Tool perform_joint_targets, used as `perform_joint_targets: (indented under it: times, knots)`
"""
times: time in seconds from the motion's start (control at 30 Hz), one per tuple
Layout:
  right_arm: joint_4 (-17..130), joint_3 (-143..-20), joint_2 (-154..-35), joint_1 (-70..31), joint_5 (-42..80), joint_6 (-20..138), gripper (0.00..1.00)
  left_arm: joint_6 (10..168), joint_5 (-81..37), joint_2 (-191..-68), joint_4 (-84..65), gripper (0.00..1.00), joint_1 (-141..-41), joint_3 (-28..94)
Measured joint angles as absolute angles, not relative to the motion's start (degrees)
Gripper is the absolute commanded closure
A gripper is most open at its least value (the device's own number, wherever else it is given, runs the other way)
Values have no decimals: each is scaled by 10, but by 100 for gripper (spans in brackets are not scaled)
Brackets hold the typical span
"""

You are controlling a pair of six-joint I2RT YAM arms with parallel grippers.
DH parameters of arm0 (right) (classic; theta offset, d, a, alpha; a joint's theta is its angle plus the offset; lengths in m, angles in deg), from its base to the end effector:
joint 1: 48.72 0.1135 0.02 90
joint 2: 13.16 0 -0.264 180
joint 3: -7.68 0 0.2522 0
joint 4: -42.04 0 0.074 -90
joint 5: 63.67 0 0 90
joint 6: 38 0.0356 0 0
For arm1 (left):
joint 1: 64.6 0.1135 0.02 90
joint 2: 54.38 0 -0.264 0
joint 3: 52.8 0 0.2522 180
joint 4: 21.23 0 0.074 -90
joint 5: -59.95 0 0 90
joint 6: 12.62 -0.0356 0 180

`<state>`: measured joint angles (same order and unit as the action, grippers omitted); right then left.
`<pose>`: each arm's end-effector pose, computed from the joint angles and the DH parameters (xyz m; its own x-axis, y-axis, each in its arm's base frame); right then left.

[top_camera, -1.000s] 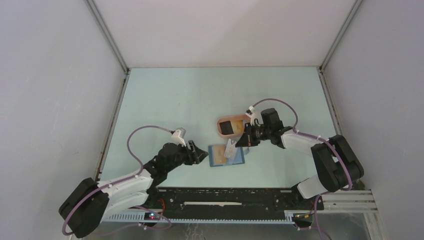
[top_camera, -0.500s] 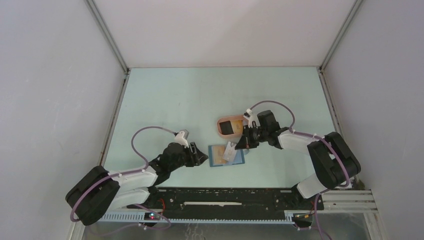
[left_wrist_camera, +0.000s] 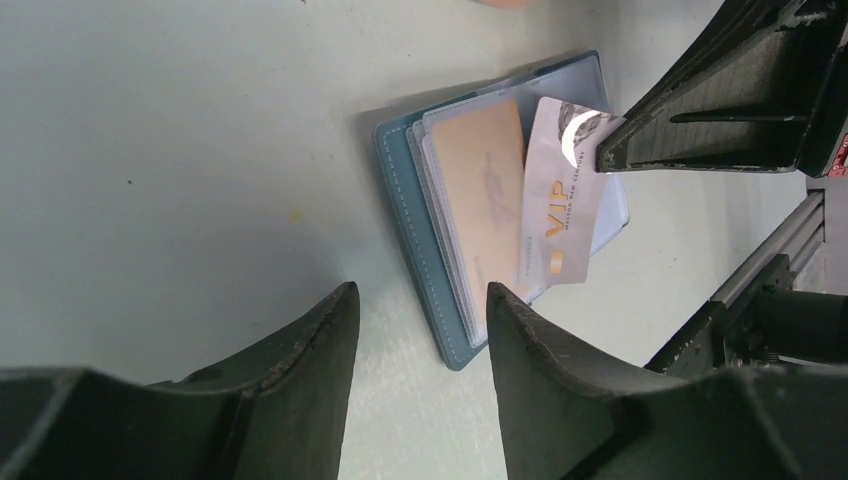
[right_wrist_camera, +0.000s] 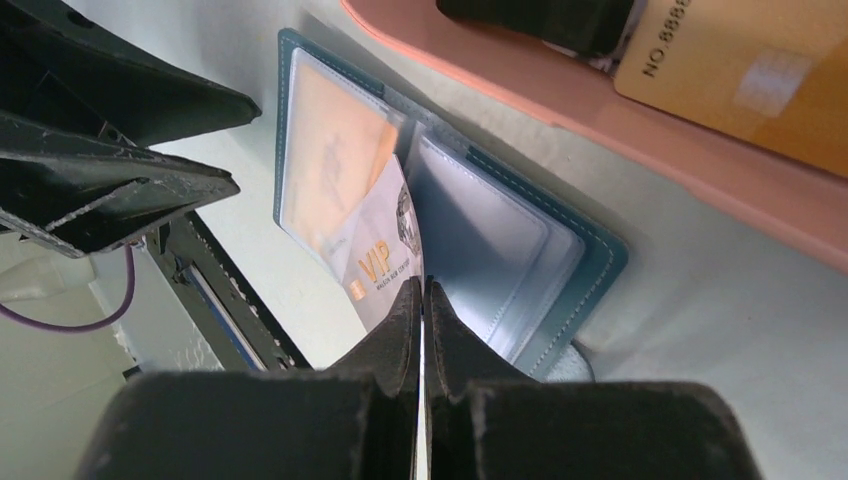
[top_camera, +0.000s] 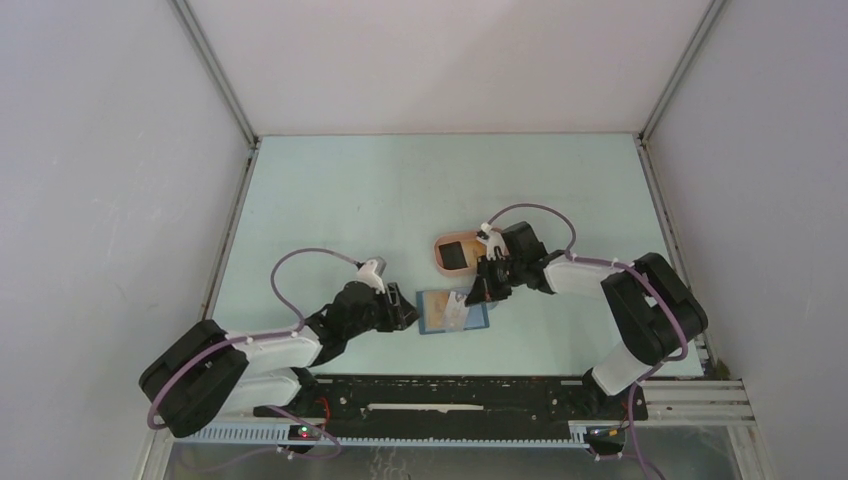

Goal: Put the credit cards into the card holder
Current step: Insert the credit card into the card holder.

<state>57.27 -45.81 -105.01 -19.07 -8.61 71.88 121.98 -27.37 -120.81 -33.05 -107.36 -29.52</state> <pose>0.2398 0.1600 0.1378 -0.8961 -0.1893 -0.4015 -0.4214 0.6472 0.6353 0.1398 -0.1316 0.1260 -0.7686 -0.2446 -0.5911 0.2357 0.7508 -0.6171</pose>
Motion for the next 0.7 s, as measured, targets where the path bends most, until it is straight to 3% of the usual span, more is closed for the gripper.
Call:
perform_joint_targets:
  times: [0.7]
  knots:
    - [678,-559,-1112,-169,-69,700,100,1202,-274,-1270,-313,49,-1080,-242]
